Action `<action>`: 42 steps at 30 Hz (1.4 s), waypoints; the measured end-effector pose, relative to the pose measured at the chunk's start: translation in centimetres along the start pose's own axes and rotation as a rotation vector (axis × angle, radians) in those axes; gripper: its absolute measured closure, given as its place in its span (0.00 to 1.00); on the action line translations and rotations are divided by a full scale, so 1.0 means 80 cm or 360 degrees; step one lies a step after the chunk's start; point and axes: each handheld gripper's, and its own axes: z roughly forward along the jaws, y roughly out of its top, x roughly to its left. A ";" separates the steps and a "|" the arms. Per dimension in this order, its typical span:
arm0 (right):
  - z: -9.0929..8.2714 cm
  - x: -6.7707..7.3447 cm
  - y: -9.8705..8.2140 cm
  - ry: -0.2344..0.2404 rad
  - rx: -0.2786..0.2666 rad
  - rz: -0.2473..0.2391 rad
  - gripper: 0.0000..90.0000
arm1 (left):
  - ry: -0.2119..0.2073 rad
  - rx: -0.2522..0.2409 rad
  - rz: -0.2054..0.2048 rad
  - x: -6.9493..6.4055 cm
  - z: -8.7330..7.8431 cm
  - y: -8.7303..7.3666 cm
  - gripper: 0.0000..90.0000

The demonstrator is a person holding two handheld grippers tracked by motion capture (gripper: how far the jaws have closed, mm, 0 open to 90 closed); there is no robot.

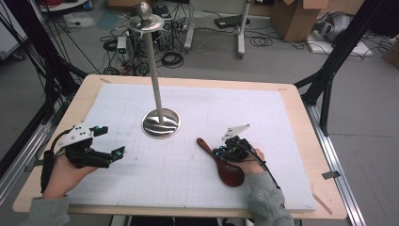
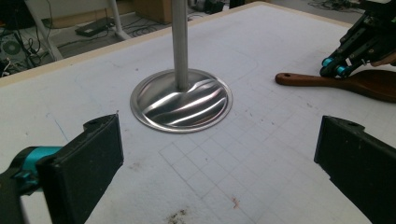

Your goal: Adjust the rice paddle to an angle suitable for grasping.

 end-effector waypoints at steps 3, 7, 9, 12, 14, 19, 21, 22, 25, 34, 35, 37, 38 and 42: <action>0.002 0.003 0.001 0.0011 0.0002 -0.0017 1.00 | -0.0004 0.0002 0.0001 0.000 0.000 0.000 0.02; 0.003 0.006 0.003 0.0007 0.0013 -0.0027 1.00 | -0.0008 -0.0002 0.0003 -0.001 -0.001 0.001 0.02; 0.003 0.007 0.003 0.0011 0.0010 -0.0029 1.00 | -0.0007 -0.0004 0.0003 -0.001 0.000 0.001 0.02; 0.005 0.010 0.005 0.0028 0.0018 -0.0048 1.00 | -0.0008 -0.0001 0.0005 -0.001 0.001 0.001 0.02; 0.006 0.011 0.006 0.0035 0.0017 -0.0058 1.00 | -0.0009 0.0006 0.0004 -0.001 0.002 0.000 0.02; 0.007 0.015 0.008 0.0055 0.0031 -0.0090 1.00 | -0.0011 0.0008 0.0010 -0.001 0.002 0.000 0.02; 0.010 0.020 0.011 0.0087 0.0043 -0.0109 1.00 | -0.0012 0.0008 0.0008 -0.001 0.001 0.001 0.02; 0.010 0.021 0.012 0.0099 0.0049 -0.0114 1.00 | -0.0013 0.0007 0.0006 -0.001 0.001 0.001 0.02; 0.011 0.022 0.012 0.0113 0.0049 -0.0128 1.00 | -0.0013 0.0007 0.0004 -0.001 0.001 0.001 0.02; 0.012 0.024 0.012 0.0144 0.0054 -0.0145 1.00 | -0.0023 0.0018 0.0010 -0.003 0.004 0.001 0.02; 0.012 0.024 0.012 0.0148 0.0052 -0.0152 1.00 | -0.0022 0.0016 0.0012 -0.003 0.004 0.001 0.02; 0.011 0.024 0.012 0.0146 0.0051 -0.0149 1.00 | -0.0016 0.0012 0.0009 -0.003 0.004 0.001 0.02; 0.008 0.024 0.013 0.0127 0.0021 -0.0149 0.98 | -0.0019 0.0011 0.0007 -0.002 0.003 0.001 0.02; -0.004 0.021 0.015 0.0100 -0.0077 -0.0115 0.88 | -0.0019 0.0010 0.0003 -0.001 0.004 0.001 0.02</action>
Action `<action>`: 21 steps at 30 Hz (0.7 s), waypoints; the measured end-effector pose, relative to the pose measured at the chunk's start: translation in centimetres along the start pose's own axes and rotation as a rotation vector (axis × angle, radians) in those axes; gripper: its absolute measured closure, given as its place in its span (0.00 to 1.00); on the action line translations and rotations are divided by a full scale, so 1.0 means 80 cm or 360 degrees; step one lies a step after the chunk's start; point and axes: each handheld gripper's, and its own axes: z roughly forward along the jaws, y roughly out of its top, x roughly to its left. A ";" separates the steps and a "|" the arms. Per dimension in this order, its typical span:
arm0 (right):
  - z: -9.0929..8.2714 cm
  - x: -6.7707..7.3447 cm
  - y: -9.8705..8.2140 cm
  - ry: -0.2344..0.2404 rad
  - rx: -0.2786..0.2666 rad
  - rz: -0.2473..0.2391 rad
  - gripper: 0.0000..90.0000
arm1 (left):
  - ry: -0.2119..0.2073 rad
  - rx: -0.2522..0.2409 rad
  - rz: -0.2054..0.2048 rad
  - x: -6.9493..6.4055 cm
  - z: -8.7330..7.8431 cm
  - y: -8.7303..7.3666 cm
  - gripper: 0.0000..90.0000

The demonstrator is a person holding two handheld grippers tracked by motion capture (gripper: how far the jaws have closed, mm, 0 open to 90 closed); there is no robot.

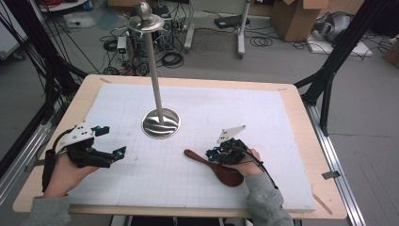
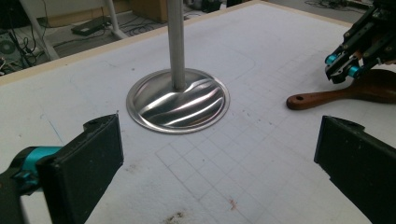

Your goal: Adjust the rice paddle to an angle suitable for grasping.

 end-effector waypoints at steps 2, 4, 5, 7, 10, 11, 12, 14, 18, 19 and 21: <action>-0.006 0.000 0.002 -0.0029 -0.0019 0.0021 0.79 | -0.0005 0.0003 0.0005 0.000 0.001 0.000 0.02; -0.011 0.001 0.005 -0.0063 -0.0040 0.0050 0.68 | -0.0004 0.0007 0.0003 0.000 0.001 0.000 0.02; -0.013 0.001 0.007 -0.0084 -0.0050 0.0057 0.64 | -0.0004 0.0007 0.0003 0.000 0.001 0.000 0.02; -0.015 0.002 0.008 -0.0100 -0.0064 0.0075 0.58 | -0.0011 0.0008 0.0000 0.000 0.002 0.000 0.02; -0.022 0.001 0.010 -0.0092 -0.0102 0.0168 0.39 | -0.0024 0.0009 -0.0001 0.000 0.006 0.001 0.02; -0.024 0.001 0.010 -0.0093 -0.0106 0.0178 0.36 | -0.0028 0.0010 0.0001 0.000 0.007 0.001 0.02; -0.026 0.002 0.010 -0.0105 -0.0110 0.0186 0.35 | -0.0028 0.0010 0.0001 0.000 0.007 0.001 0.02; -0.028 0.002 0.010 -0.0117 -0.0115 0.0172 0.30 | -0.0040 0.0016 0.0003 -0.001 0.011 0.002 0.02; -0.030 0.003 0.009 -0.0090 -0.0109 0.0201 0.11 | -0.0054 0.0026 0.0009 -0.001 0.018 0.003 0.02; -0.030 0.003 0.009 -0.0091 -0.0106 0.0194 0.11 | -0.0054 0.0026 0.0009 -0.001 0.018 0.003 0.02; -0.030 0.004 0.009 -0.0090 -0.0100 0.0178 0.11 | -0.0043 0.0001 0.0026 -0.002 0.017 0.005 0.02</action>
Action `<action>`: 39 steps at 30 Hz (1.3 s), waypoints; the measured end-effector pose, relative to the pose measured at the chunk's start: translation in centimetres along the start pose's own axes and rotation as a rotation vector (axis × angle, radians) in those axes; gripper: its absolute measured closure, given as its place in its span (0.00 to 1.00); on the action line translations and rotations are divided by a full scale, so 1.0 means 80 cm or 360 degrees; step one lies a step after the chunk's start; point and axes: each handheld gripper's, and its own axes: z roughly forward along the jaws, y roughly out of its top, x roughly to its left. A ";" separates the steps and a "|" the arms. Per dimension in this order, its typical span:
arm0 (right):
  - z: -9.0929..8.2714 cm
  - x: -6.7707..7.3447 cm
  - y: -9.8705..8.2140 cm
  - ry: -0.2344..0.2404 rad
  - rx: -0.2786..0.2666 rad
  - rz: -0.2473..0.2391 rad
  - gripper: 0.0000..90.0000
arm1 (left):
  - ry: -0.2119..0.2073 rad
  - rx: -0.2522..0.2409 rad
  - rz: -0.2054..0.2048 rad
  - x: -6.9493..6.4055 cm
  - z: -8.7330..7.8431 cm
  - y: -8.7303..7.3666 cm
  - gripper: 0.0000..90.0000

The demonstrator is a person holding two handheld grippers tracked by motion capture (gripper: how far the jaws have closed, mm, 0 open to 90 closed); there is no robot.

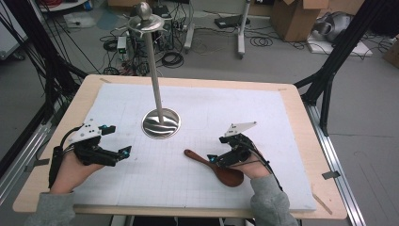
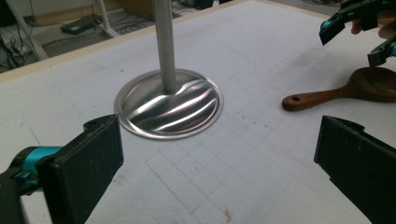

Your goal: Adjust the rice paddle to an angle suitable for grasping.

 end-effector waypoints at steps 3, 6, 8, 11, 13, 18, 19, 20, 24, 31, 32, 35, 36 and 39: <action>0.003 0.004 0.000 0.0001 0.0036 -0.0048 0.11 | -0.0013 -0.0032 -0.0006 0.000 -0.003 0.003 0.02; 0.004 0.005 -0.001 -0.0002 0.0054 -0.0062 0.11 | -0.0013 -0.0031 -0.0004 0.001 -0.003 0.003 0.02; 0.004 0.006 -0.001 -0.0001 0.0062 -0.0064 0.11 | -0.0021 -0.0022 -0.0008 0.000 -0.001 0.002 0.02; 0.004 0.006 -0.001 0.0004 0.0070 -0.0067 0.11 | -0.0035 -0.0005 -0.0002 -0.002 0.003 0.001 0.02; 0.005 0.005 -0.002 0.0001 0.0085 -0.0059 0.11 | -0.0034 0.0001 0.0000 0.000 0.002 0.001 0.02; 0.007 0.003 0.000 -0.0004 0.0115 -0.0064 0.11 | -0.0008 -0.0016 -0.0017 0.003 -0.006 0.000 0.02; 0.007 0.003 0.001 -0.0010 0.0116 -0.0066 0.11 | 0.0002 -0.0024 -0.0021 0.004 -0.010 -0.001 0.02; 0.008 0.004 0.002 -0.0010 0.0115 -0.0067 0.11 | 0.0002 -0.0024 -0.0021 0.004 -0.010 -0.001 0.02; 0.008 0.004 0.003 -0.0017 0.0127 -0.0073 0.12 | 0.0011 -0.0033 -0.0026 0.003 -0.015 -0.001 0.02; 0.014 0.006 0.005 -0.0031 0.0255 -0.0073 0.15 | 0.0006 -0.0011 -0.0027 0.004 -0.010 -0.003 0.02; 0.014 0.006 0.005 -0.0031 0.0255 -0.0073 0.15 | 0.0006 -0.0011 -0.0027 0.004 -0.010 -0.003 0.02; 0.023 0.009 0.007 -0.0077 0.0342 -0.0080 0.17 | 0.0014 -0.0010 -0.0029 0.004 -0.012 -0.003 0.02; 0.024 0.009 0.007 -0.0078 0.0357 -0.0085 0.17 | 0.0016 -0.0016 -0.0027 0.004 -0.013 -0.003 0.02; 0.029 0.013 0.009 -0.0063 0.0401 -0.0116 0.21 | 0.0017 -0.0027 -0.0026 0.003 -0.016 -0.002 0.02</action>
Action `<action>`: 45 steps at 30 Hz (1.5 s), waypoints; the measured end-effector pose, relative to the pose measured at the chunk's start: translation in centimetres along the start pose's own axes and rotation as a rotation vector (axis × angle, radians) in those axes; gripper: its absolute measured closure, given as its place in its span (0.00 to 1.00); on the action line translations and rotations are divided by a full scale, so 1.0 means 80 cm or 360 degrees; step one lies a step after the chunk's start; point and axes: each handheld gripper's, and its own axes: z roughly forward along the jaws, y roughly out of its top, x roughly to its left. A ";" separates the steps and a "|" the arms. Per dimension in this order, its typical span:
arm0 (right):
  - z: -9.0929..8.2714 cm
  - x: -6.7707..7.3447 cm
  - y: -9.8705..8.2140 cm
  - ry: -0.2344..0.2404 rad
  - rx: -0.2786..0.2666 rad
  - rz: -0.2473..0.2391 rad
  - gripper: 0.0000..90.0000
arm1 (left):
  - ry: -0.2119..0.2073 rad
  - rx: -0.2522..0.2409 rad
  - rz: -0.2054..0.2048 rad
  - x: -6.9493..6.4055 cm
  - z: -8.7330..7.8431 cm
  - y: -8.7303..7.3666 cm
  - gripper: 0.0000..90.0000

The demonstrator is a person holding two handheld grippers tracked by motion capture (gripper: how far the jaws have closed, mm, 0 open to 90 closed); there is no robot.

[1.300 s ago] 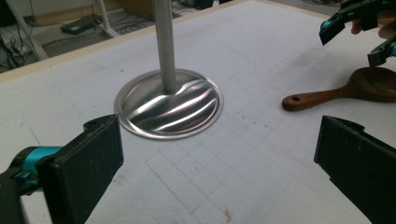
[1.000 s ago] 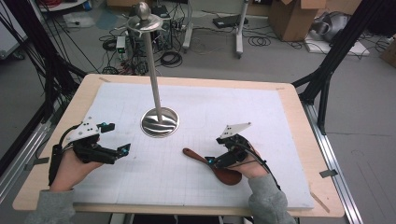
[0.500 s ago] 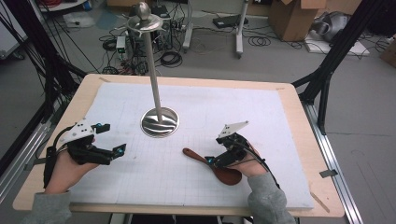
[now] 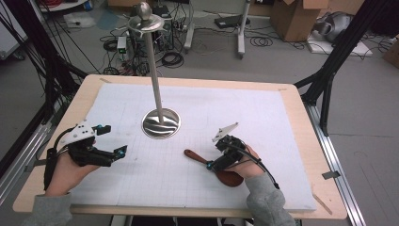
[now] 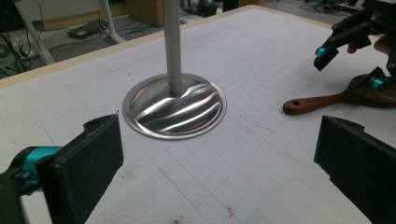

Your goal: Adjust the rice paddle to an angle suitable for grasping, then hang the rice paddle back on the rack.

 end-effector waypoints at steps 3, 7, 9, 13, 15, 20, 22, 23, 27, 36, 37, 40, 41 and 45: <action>0.003 0.002 0.003 0.0015 0.0018 -0.0025 0.24 | 0.0011 0.0004 -0.0005 0.001 -0.002 -0.001 0.02; 0.008 0.006 0.008 0.0033 0.0070 -0.0059 0.28 | 0.0016 0.0007 -0.0004 0.003 -0.004 -0.003 0.02; 0.011 0.007 0.009 0.0046 0.0083 -0.0064 0.29 | 0.0017 0.0008 -0.0004 0.002 -0.004 -0.003 0.02; 0.013 0.007 0.010 0.0046 0.0095 -0.0068 0.31 | 0.0018 0.0006 -0.0004 0.002 -0.005 -0.003 0.02; 0.013 0.008 0.011 0.0055 0.0101 -0.0063 0.32 | 0.0024 0.0008 -0.0005 0.002 -0.008 -0.004 0.02; 0.014 0.008 0.012 0.0066 0.0118 -0.0068 0.34 | 0.0036 0.0005 -0.0009 0.002 -0.011 -0.005 0.02; 0.016 0.009 0.013 0.0080 0.0140 -0.0059 0.35 | 0.0040 0.0004 -0.0010 0.003 -0.012 -0.005 0.02; 0.017 0.009 0.014 0.0078 0.0159 -0.0056 0.36 | 0.0039 0.0005 -0.0011 0.002 -0.013 -0.005 0.02; 0.019 0.010 0.014 0.0067 0.0192 -0.0057 0.39 | 0.0037 -0.0004 -0.0005 0.001 -0.015 -0.005 0.02; 0.022 0.014 0.017 0.0061 0.0230 -0.0094 0.49 | 0.0050 -0.0002 -0.0009 0.003 -0.019 -0.006 0.02; 0.021 0.014 0.017 0.0059 0.0230 -0.0095 0.49 | 0.0050 -0.0002 -0.0009 0.003 -0.019 -0.006 0.02; 0.021 0.016 0.017 0.0022 0.0244 -0.0107 0.53 | 0.0049 -0.0004 -0.0007 0.002 -0.019 -0.006 0.02; 0.021 0.016 0.017 0.0022 0.0244 -0.0107 0.53 | 0.0049 -0.0004 -0.0007 0.002 -0.019 -0.006 0.02; 0.021 0.019 0.018 -0.0010 0.0263 -0.0121 0.57 | 0.0046 0.0009 -0.0006 0.002 -0.017 -0.006 0.02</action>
